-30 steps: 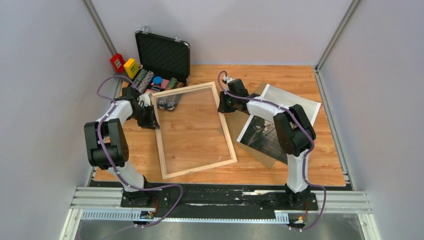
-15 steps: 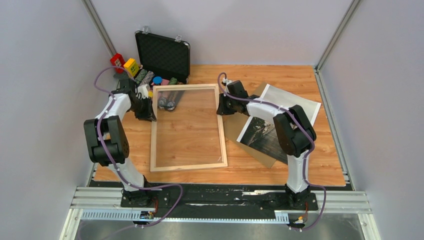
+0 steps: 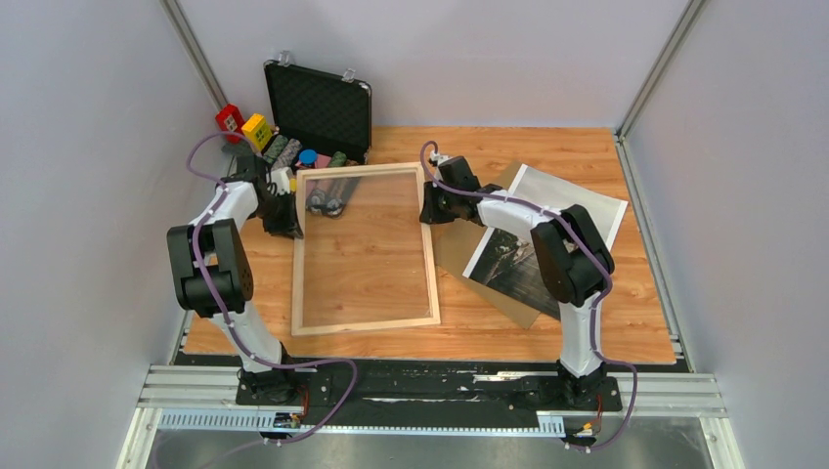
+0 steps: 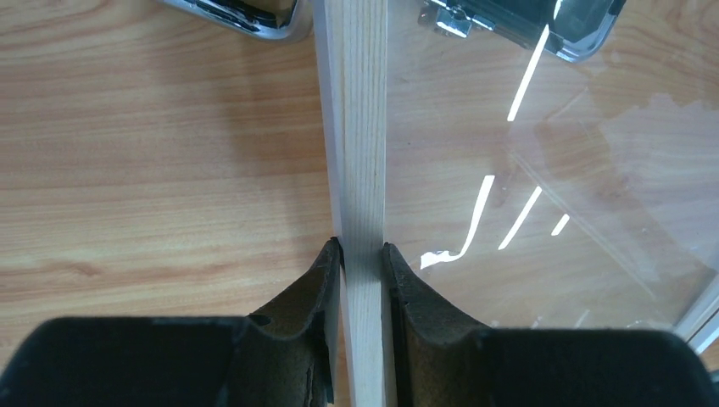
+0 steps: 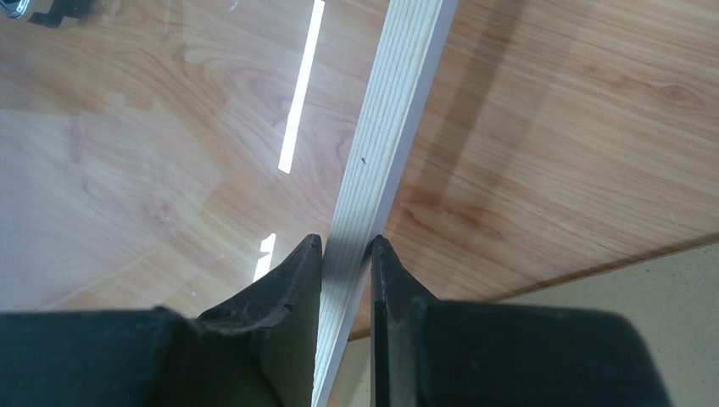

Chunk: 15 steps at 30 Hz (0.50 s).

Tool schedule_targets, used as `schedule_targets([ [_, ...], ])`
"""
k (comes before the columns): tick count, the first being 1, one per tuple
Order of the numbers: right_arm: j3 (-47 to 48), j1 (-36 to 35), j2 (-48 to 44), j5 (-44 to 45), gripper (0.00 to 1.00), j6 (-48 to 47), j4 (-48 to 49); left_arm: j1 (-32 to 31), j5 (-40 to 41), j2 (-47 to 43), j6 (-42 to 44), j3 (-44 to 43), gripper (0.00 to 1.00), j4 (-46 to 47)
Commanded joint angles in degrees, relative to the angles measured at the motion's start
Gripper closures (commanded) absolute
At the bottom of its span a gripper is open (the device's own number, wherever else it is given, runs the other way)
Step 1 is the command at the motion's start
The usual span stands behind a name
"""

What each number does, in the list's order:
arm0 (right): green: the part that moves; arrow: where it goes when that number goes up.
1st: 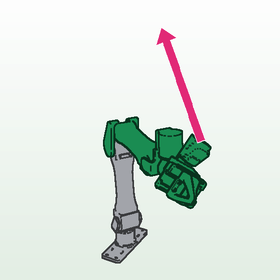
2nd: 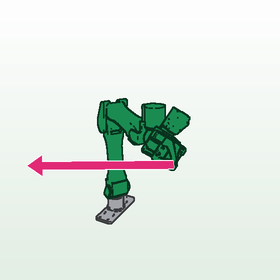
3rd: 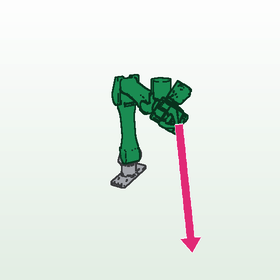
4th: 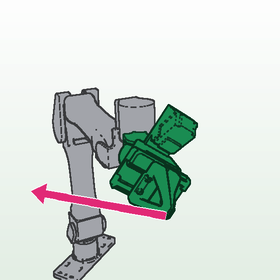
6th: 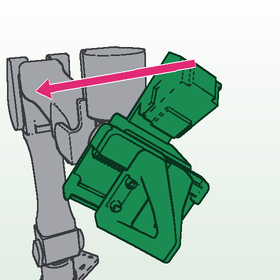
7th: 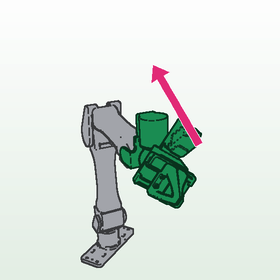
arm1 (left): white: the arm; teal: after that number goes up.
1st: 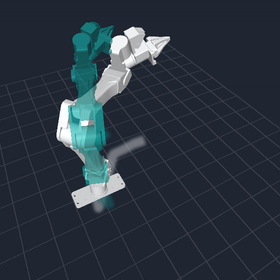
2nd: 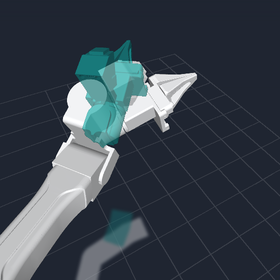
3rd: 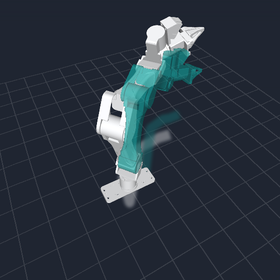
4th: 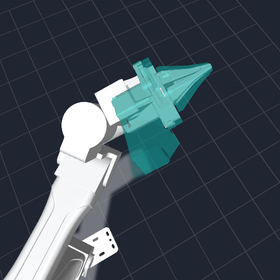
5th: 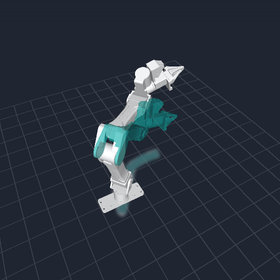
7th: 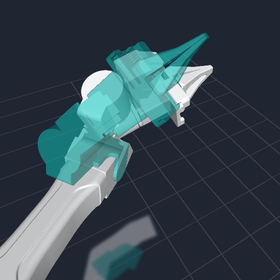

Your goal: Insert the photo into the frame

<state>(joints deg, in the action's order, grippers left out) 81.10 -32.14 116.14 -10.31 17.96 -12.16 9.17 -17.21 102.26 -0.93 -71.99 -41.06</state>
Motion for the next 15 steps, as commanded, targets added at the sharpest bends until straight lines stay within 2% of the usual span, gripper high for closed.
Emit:
schedule_targets([
  [1,3.0,-2.5,-0.1,-5.7,0.95,0.8,2.4,-0.2,-2.2,0.0,-0.8,-3.4,1.00,4.8],
  [15,4.1,-3.4,0.4,-5.5,0.95,0.6,2.0,-0.2,-2.5,0.9,-1.7,-6.2,1.00,4.9],
])
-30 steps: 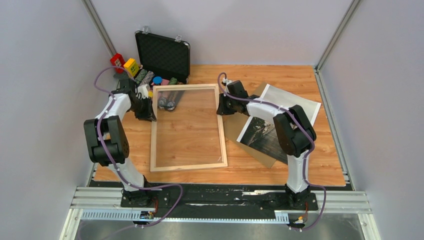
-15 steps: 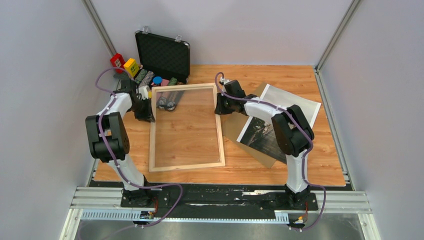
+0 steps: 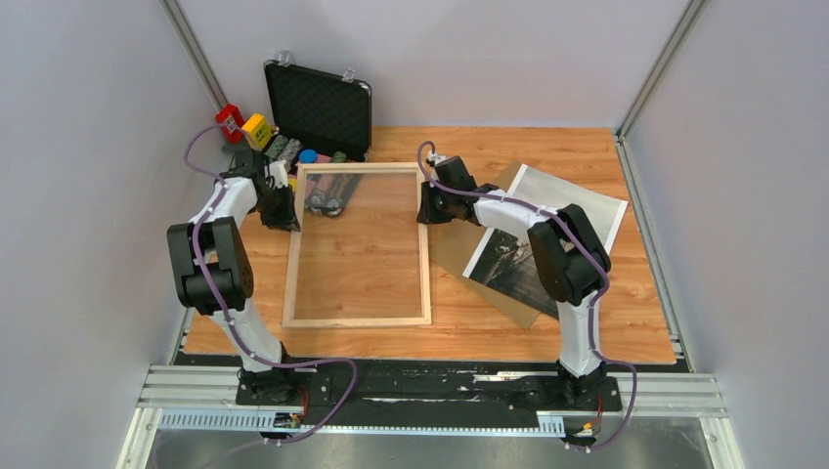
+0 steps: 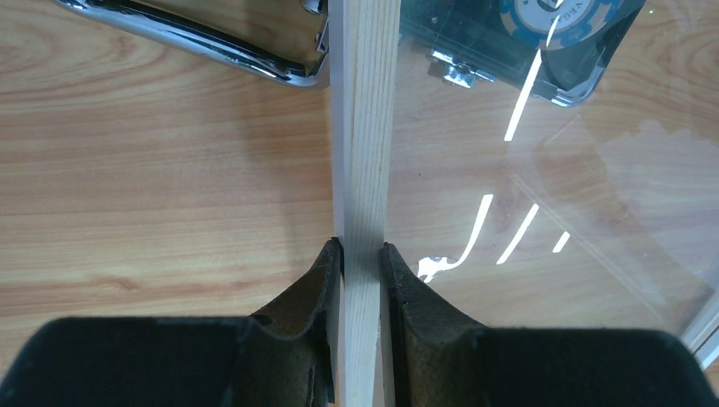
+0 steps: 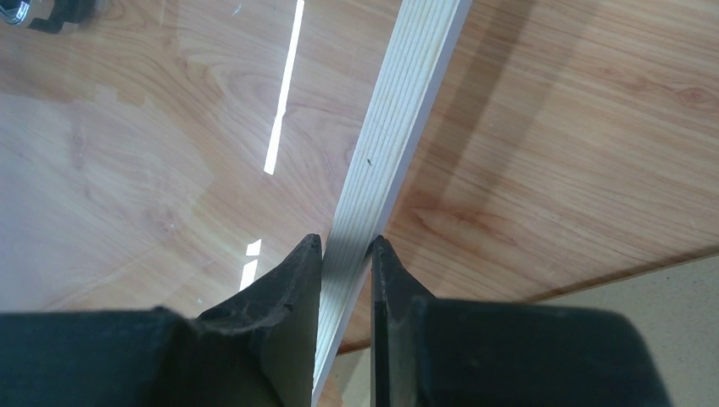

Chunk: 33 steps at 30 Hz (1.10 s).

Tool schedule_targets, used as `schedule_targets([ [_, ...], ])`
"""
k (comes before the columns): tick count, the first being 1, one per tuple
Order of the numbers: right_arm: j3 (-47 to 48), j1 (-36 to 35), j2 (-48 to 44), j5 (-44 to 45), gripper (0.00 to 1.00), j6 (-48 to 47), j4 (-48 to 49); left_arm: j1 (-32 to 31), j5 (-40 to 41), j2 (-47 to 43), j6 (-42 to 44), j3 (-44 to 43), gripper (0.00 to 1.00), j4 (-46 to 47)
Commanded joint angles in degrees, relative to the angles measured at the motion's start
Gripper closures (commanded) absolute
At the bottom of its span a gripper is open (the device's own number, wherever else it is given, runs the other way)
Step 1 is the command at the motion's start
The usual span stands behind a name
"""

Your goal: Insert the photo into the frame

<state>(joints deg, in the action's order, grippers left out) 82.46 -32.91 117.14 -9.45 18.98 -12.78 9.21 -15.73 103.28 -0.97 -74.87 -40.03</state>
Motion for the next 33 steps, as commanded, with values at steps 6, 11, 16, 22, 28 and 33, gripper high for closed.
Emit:
schedule_targets([
  [6,1.6,-2.6,-1.4,-5.6,0.95,-1.0,2.7,-0.3,-6.2,-0.5,-2.9,-2.2,1.00,3.4],
  [11,0.5,-2.5,-2.4,-4.8,0.95,-1.9,2.8,-0.3,-8.4,-2.0,-3.6,0.2,1.00,3.7],
  [16,-0.6,-2.4,-3.5,-3.5,0.95,-3.2,3.3,-0.4,-10.0,-3.5,-3.7,2.0,1.00,4.2],
  [22,-1.3,-2.2,-4.3,-2.3,0.94,-4.2,3.5,-0.5,-10.1,-3.6,-3.2,3.5,1.00,4.7],
  [28,-1.9,-2.2,-4.8,-2.1,0.86,-4.3,3.8,-0.5,-8.9,-3.6,-2.9,3.6,0.94,5.0],
  [33,-1.6,-2.2,-4.8,-1.9,0.74,-4.2,3.8,-0.5,-8.2,-3.6,-2.9,3.5,0.85,4.8],
])
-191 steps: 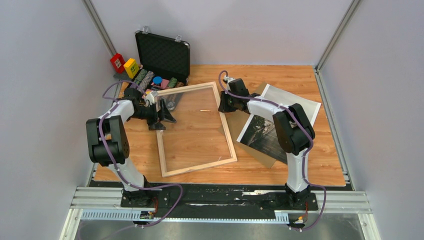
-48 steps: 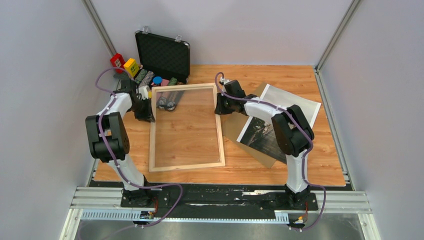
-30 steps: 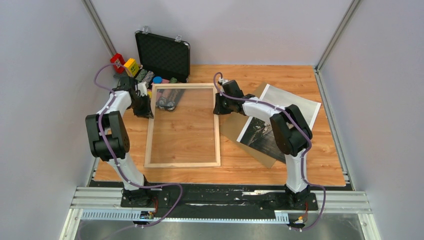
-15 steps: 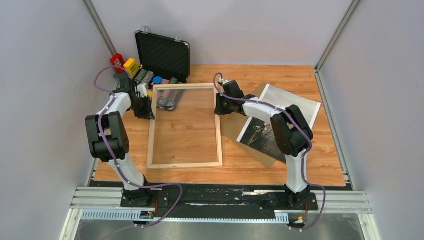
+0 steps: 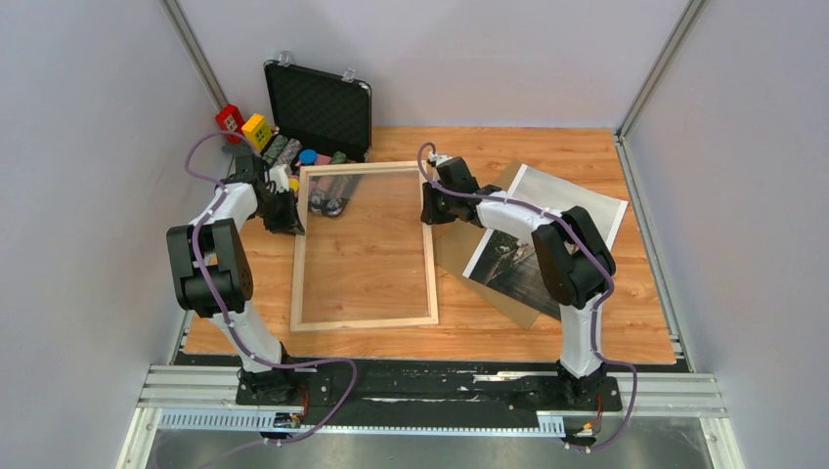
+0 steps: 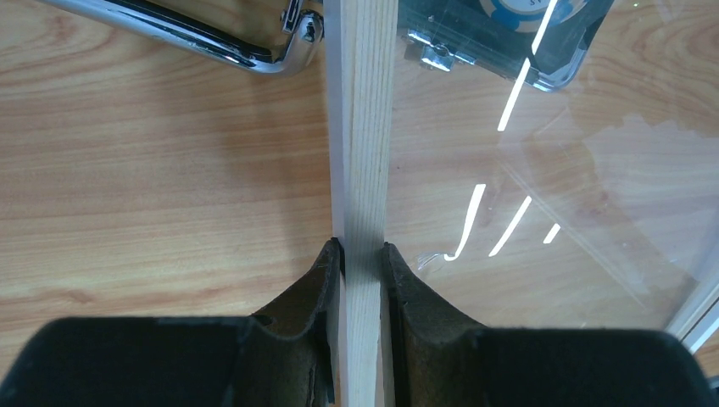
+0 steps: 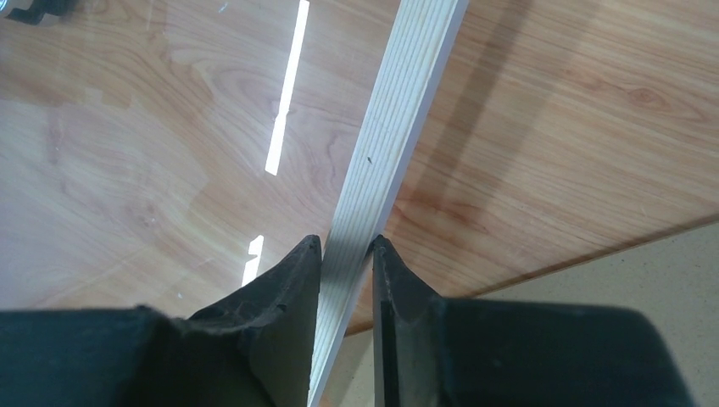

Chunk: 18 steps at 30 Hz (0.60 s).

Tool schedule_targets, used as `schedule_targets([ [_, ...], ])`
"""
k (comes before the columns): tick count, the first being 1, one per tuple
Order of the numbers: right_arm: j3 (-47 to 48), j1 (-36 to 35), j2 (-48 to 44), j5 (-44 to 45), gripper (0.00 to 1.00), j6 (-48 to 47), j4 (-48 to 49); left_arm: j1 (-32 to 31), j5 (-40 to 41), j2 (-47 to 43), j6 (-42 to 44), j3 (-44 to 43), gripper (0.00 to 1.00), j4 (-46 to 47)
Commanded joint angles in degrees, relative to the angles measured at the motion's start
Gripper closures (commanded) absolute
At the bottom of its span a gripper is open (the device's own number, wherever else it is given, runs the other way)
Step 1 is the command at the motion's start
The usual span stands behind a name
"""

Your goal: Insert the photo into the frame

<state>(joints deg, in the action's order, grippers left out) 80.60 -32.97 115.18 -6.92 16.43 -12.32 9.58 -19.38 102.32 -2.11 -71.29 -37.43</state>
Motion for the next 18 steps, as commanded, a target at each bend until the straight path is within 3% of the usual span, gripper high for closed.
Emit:
schedule_targets([
  [1,0.2,-2.1,-2.9,-4.4,0.72,-1.6,3.4,-0.9,-4.4,-2.7,-1.7,-0.1,0.84,2.1],
  [18,0.3,-2.0,-4.6,-2.7,0.48,-1.7,3.3,-0.8,-2.8,-5.1,-1.0,-0.1,0.50,1.3],
])
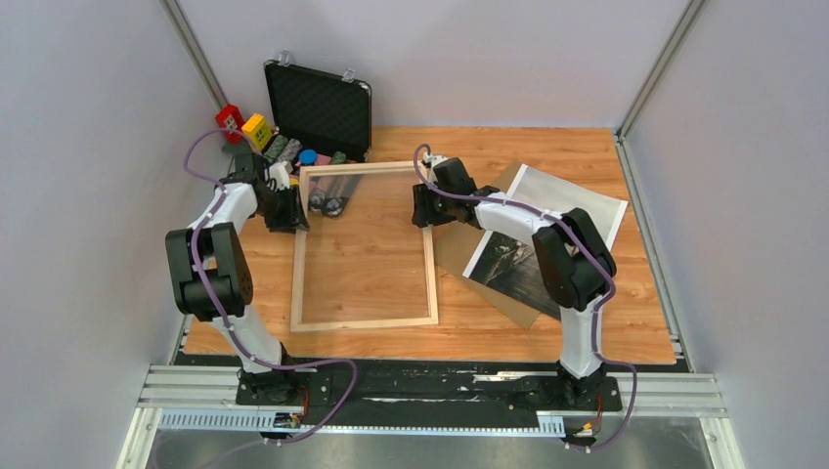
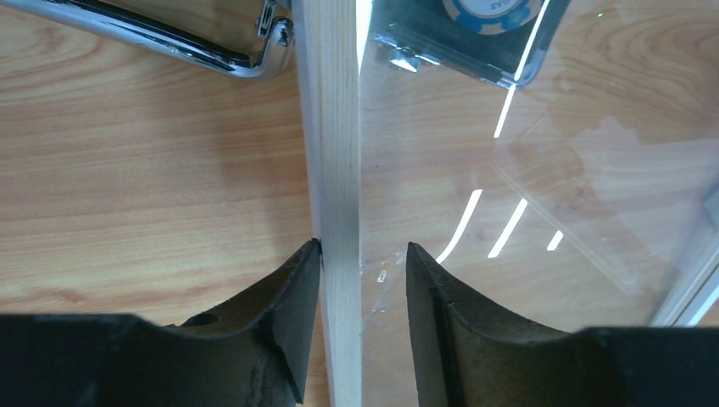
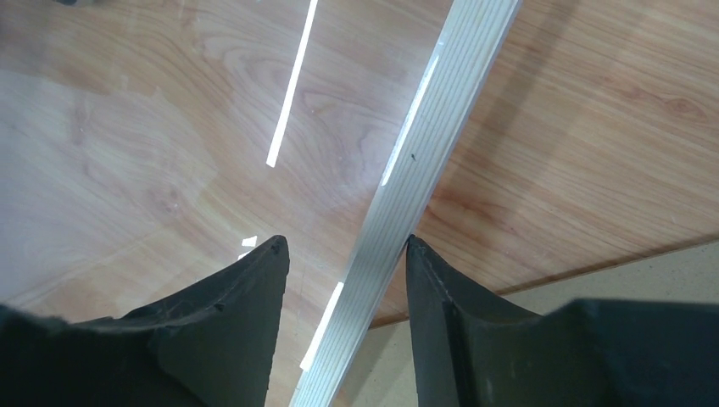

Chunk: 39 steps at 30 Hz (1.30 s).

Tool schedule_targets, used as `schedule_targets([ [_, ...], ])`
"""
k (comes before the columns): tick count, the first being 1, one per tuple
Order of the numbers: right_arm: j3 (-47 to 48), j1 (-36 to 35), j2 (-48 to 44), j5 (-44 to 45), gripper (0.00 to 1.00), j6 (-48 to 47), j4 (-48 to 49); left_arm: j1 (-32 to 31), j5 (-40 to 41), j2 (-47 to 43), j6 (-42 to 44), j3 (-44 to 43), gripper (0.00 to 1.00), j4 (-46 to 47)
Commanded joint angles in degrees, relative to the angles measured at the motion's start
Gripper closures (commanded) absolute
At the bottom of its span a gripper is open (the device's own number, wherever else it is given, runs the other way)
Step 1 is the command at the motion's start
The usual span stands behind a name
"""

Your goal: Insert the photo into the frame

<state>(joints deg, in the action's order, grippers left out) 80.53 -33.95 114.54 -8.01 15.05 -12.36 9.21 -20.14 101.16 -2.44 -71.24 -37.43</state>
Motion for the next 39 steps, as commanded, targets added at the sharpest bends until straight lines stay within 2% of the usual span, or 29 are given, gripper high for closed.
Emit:
schedule_targets([
  [1,0.3,-1.0,-4.3,-1.6,0.47,-0.3,3.3,-0.5,-2.0,-4.1,-0.6,-0.2,0.47,1.3],
  [11,0.2,-0.5,-6.8,-1.4,0.37,-0.3,3.2,-0.5,0.9,-7.4,-0.1,-0.4,0.29,0.7],
  [13,0.0,-0.4,-7.5,-1.2,0.33,-0.4,3.2,-0.5,2.0,-8.6,0.0,-0.5,0.24,0.7],
  [16,-0.4,0.2,-8.8,-0.5,0.27,-0.7,3.1,-0.5,3.1,-10.6,0.3,-0.6,0.09,0.7],
  [20,-1.3,1.8,-10.9,-0.2,0.25,-1.2,3.3,-0.5,3.3,-14.1,0.7,-1.0,0.01,0.6],
  [25,-1.5,5.5,-13.9,-0.7,0.23,-1.8,3.2,-0.5,1.8,-16.5,1.4,-2.8,0.00,-0.8],
  [32,-3.5,15.5,-20.3,-5.6,0.23,-3.7,3.5,-2.0,-7.5,-19.8,3.0,-4.4,0.00,-2.9],
  [35,-5.1,20.6,-23.6,-9.6,0.23,-5.7,3.6,-5.3,-10.1,-20.9,4.1,-4.8,0.00,-3.4],
  [39,-7.7,23.5,-28.3,-8.6,0.23,-13.3,2.1,-12.1,-9.8,-21.9,4.9,-6.4,0.00,-3.8],
])
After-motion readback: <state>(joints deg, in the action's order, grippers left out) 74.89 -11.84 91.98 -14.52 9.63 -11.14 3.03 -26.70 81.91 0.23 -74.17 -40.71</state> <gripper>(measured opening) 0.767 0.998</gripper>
